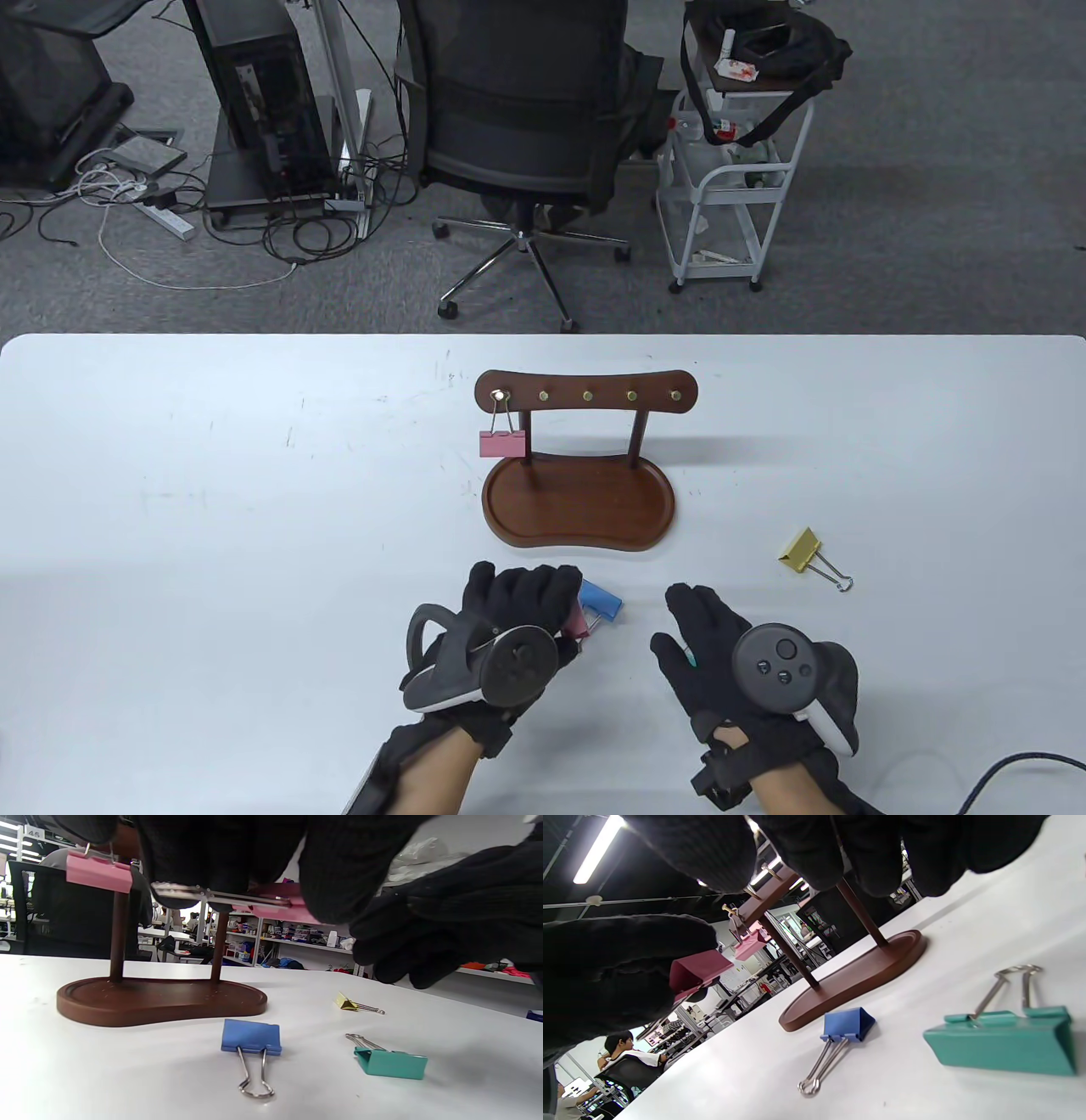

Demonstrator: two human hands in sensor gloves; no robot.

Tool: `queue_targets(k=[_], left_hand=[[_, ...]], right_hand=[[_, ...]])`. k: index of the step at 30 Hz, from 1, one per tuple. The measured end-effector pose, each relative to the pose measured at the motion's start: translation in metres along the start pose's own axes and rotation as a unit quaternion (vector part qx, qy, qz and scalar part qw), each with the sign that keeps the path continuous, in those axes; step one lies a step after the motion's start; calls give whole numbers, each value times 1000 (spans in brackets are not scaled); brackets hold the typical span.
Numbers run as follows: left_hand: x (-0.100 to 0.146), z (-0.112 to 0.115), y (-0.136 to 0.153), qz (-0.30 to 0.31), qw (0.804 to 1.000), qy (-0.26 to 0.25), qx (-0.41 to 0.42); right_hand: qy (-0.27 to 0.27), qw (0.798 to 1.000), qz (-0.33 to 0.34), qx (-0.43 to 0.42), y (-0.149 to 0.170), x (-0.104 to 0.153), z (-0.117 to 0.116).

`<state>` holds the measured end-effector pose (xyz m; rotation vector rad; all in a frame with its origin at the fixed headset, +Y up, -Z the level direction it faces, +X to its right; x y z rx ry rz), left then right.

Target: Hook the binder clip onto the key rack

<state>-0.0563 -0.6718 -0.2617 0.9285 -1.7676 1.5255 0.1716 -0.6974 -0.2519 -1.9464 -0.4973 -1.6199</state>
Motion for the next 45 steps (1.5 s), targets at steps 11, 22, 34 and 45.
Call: queue_targets(k=[11,22,34,45], left_hand=[[16,-6,-7,22,999,-28,22],[27,-20,-15,38,995,-76,51],[29,-27,-27,76,992,-89,50],[29,-27,-32,81,992,-89,40]], right_hand=[[10,992,125,-24,-18,3,0],[-76,965,250,-19,-44,12,-18],[-79,956,281,7,-51,17,-24],[-48,951,305,29,-56,18,-20]])
Point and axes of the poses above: the tracker on the back of each hand, its own y axis roughly to the little-finger side, its own x axis roughly from the fingertips to the wrist, z = x × y, the point moved 3 cm from there along -x, roughly from the wrist to the fingertips, and after that the axes turned 14 degrees about -x, right-handed, at the moved point
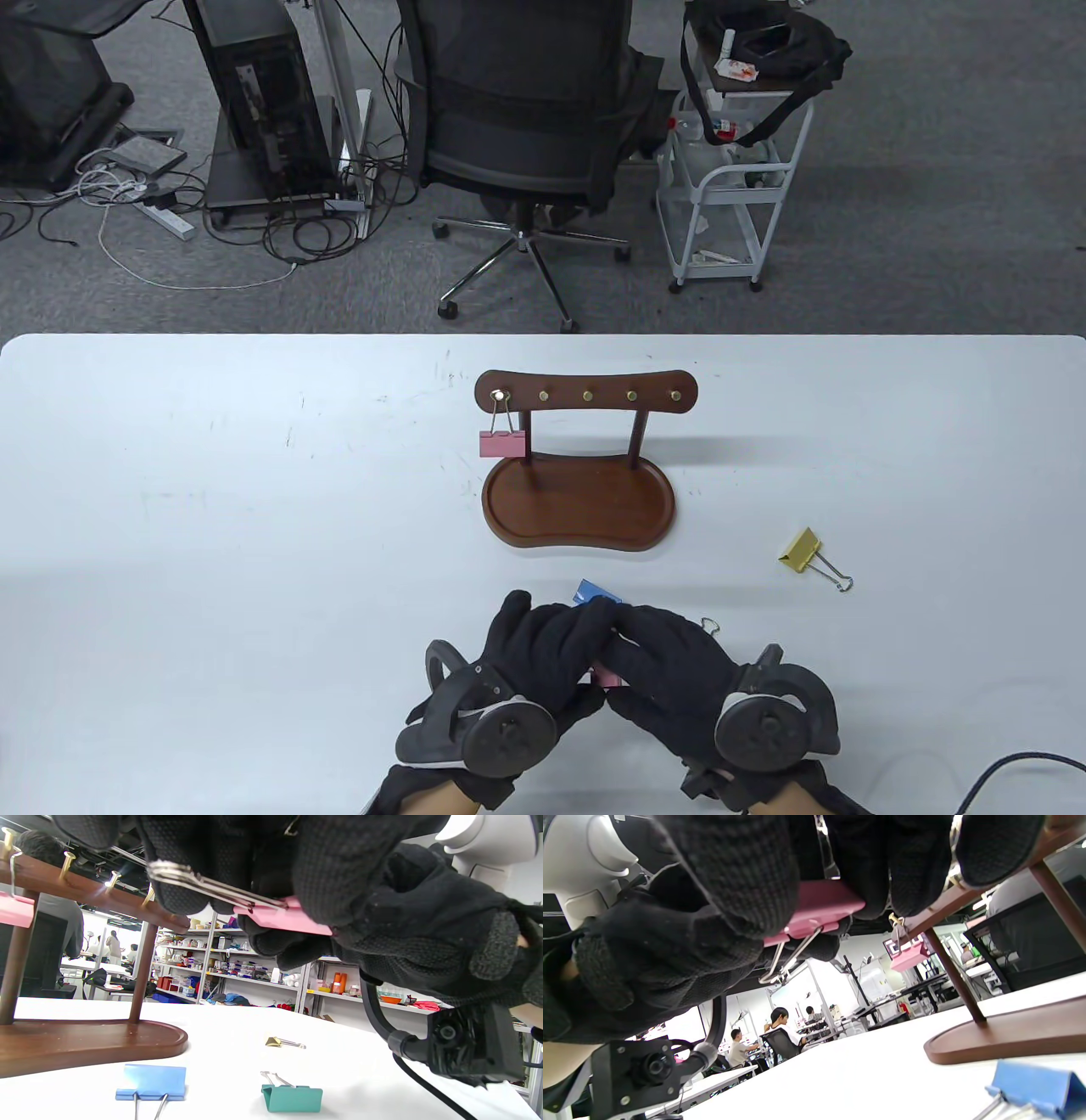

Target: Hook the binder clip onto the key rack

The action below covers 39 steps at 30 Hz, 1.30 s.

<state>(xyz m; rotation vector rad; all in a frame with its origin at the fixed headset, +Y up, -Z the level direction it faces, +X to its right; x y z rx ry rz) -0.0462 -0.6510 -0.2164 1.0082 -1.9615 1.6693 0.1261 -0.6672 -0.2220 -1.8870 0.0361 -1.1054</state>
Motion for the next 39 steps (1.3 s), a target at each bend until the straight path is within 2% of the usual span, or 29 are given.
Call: queue_targets(k=[6,11,19,28,33,39], left_hand=[[0,-4,5,-33,999,-9,-7],[4,-8,14,-92,994,-10,-58],[9,-5,31,-152,986,-1,-62],[11,-5,37,-173,984,9,-45],[12,-4,39,-180,983,15,-40],[13,-1,43,-187,982,20,-33]], right_hand=[[32,999,-15,21,1,-2,7],[73,996,-35,42,5,-7,18],[146,982,-75,89,9,-24,46],[219,963,-115,109,9,-52,78],[235,958,-134,96,11,-71,81],[232,958,-143,90,8,-101,74]])
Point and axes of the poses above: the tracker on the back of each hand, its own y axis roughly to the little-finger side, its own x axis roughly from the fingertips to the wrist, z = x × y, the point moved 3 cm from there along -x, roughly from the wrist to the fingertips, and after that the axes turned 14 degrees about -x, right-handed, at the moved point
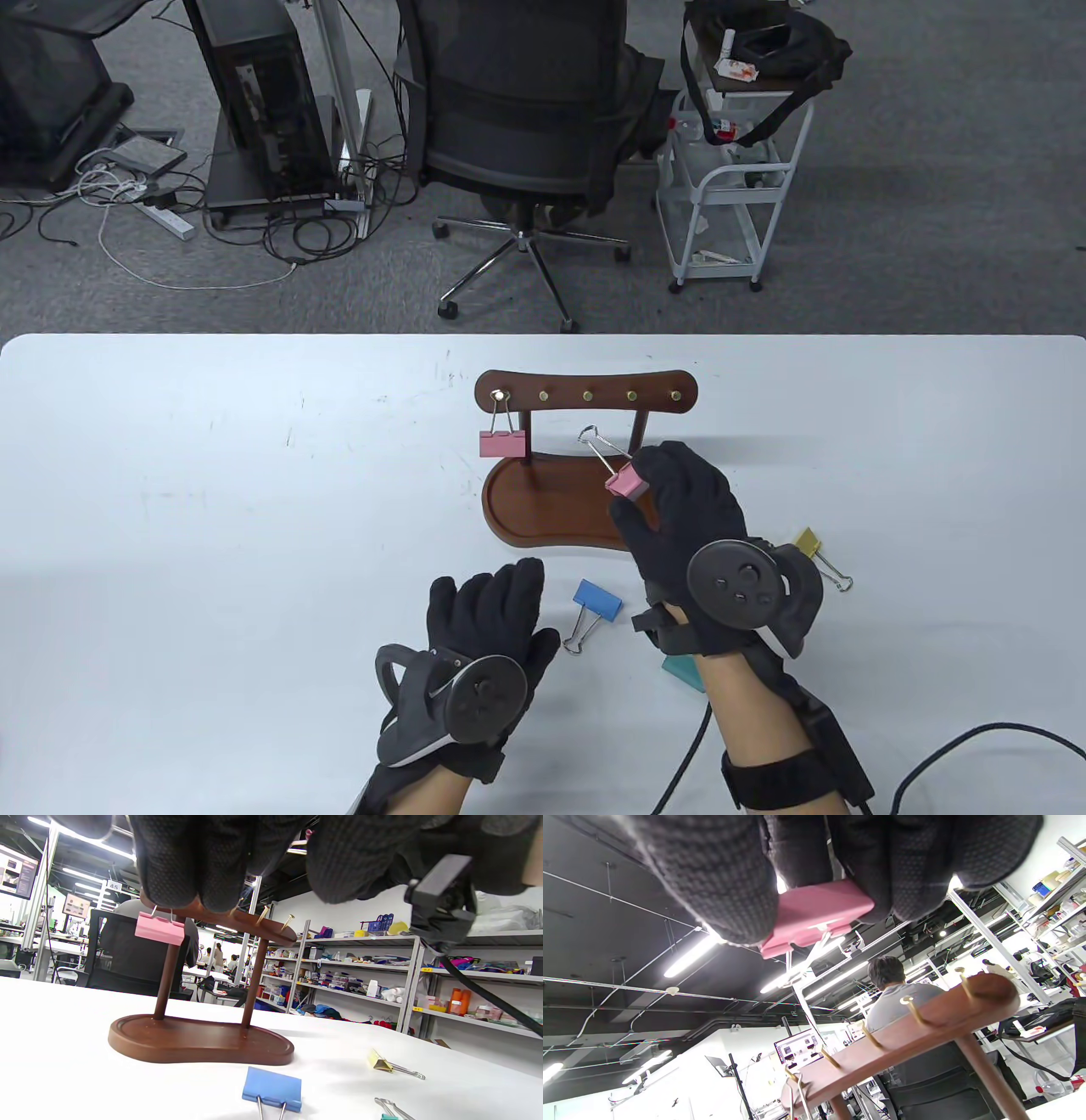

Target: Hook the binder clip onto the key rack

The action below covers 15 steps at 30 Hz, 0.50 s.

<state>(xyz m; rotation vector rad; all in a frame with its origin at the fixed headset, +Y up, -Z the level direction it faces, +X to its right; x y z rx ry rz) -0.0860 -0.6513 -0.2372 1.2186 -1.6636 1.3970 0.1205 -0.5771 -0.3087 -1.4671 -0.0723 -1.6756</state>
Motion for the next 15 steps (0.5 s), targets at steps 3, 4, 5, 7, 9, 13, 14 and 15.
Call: queue_targets(k=[3,4,5,7,9,13,14,15], left_hand=[[0,0,0,-1,1000,2,1],[0,0,1,-2,1000,2,1],[0,1,1,-3,1000,3,2],[0,1,1,-4,1000,4,3],[0,1,3,-6,1000,6,2],[0,2,4,-10,1000,7,5],[-1,2,4,-10,1000,8,6],[-1,2,4,-10,1000,8,6]], right_hand=[[0,1000,-8,4,-5,-10,-12],[-1,1000,-10,5,-6,-13,-16],[-2,1000,-17,5,-6,-16,-20],[-4,1000,-27,6,-6,-22,-29],[-4,999,-37,12,-6,-28,-37],[-9,998,-51,24,-6,-36,-51],[-10,998,-55,29,-5,-38,-54],[-10,998,-58,33,-5,-39,-56]])
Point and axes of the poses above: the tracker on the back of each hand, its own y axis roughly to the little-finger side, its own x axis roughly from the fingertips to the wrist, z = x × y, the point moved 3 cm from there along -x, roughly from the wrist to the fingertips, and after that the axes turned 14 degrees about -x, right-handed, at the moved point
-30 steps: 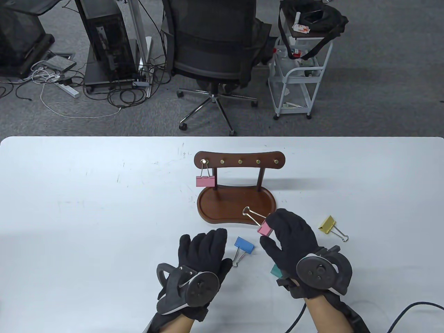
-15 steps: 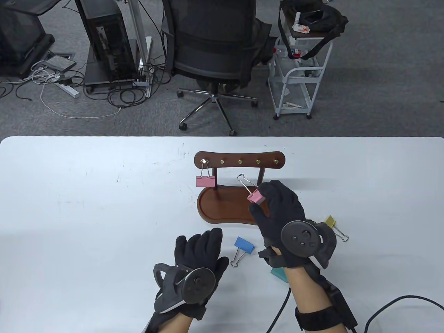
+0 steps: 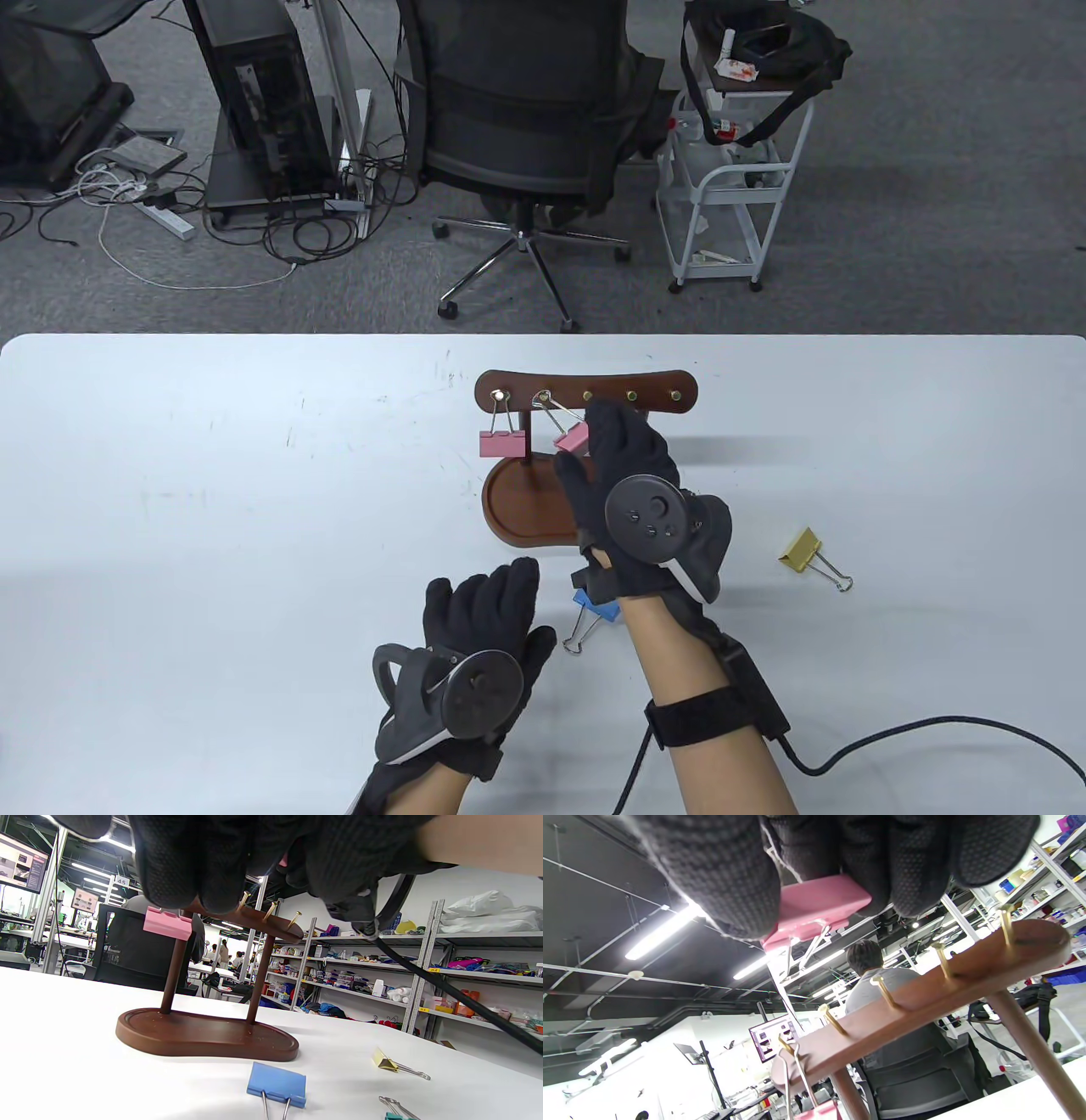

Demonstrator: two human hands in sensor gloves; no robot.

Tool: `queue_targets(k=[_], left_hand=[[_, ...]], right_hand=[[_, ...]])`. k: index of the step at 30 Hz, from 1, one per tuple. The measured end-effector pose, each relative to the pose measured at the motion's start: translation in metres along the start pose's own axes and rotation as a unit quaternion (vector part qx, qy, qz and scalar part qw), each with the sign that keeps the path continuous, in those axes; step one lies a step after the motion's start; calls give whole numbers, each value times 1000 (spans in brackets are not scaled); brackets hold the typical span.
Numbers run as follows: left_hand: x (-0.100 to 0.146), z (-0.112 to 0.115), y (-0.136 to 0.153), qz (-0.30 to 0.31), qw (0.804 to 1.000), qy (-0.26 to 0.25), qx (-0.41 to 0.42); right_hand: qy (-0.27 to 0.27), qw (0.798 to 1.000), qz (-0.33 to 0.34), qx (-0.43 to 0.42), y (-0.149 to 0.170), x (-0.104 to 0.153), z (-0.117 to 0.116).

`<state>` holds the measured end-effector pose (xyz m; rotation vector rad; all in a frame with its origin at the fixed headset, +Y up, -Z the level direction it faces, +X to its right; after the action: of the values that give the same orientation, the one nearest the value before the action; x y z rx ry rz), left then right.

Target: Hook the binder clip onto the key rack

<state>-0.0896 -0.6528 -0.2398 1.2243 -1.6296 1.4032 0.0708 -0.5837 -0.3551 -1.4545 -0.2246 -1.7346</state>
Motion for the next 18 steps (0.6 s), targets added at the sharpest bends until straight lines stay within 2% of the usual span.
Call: queue_targets(k=[6,18], left_hand=[[0,1,0,0,1000,4,4],[0,2,1,-3,1000,7,10]], right_hand=[[-6,1000,-19,13,6,-5,-11],[-11,999,-29,28,14,-5,-19]])
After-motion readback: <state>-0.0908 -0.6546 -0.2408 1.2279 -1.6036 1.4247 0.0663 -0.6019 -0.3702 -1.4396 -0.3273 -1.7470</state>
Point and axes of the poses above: the tracker on the back of each hand, its own y axis roughly to the little-finger side, its own x axis roughly from the fingertips to the wrist, z = x × y, the point moved 3 cm from there along -x, roughly from the wrist to the fingertips, and after that the axes turned 14 degrees about -x, right-handed, at the moved point
